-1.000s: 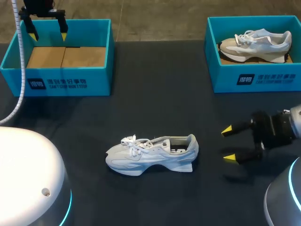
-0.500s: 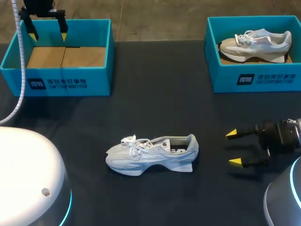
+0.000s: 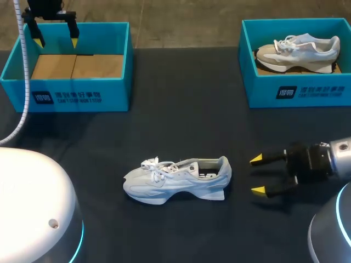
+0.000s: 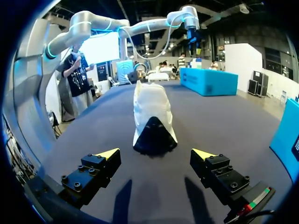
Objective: Take the shoe out of the shoebox, open the shoe tongue, remove and reinsert the insole, then place the shoe into the shoebox
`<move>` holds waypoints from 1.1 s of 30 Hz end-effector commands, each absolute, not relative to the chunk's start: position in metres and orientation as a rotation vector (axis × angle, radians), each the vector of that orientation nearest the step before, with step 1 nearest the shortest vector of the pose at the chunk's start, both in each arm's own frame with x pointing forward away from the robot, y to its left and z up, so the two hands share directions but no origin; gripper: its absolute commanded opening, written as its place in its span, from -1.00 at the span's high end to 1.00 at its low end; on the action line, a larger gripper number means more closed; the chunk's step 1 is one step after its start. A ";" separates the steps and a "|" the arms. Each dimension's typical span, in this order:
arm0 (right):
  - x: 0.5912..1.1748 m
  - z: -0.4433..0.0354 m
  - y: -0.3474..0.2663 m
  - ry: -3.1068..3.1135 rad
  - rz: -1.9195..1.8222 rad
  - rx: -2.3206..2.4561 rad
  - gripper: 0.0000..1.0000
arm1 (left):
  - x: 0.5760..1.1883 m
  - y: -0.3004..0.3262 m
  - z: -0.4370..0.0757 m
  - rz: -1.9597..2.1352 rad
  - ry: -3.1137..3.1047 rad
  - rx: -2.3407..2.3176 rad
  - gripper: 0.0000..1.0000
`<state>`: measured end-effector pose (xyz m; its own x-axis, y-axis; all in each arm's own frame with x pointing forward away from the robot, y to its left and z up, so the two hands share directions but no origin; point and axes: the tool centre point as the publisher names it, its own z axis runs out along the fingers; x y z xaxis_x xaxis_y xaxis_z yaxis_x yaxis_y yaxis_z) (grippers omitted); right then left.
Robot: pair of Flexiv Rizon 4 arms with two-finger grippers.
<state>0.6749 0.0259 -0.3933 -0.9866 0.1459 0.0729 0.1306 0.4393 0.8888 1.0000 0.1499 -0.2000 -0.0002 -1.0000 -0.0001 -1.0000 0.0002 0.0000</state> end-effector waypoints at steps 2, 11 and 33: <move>0.678 -0.404 0.046 2.657 1.662 0.255 -1.00 | 1.000 0.150 -0.200 0.000 2.222 -2.221 -1.00; 0.681 -0.409 0.073 2.637 1.708 0.260 -1.00 | 1.000 0.150 -0.200 0.000 2.222 -2.221 -1.00; 0.684 -0.412 0.112 2.643 1.749 0.232 -1.00 | 1.000 0.150 -0.200 0.000 2.222 -2.221 -1.00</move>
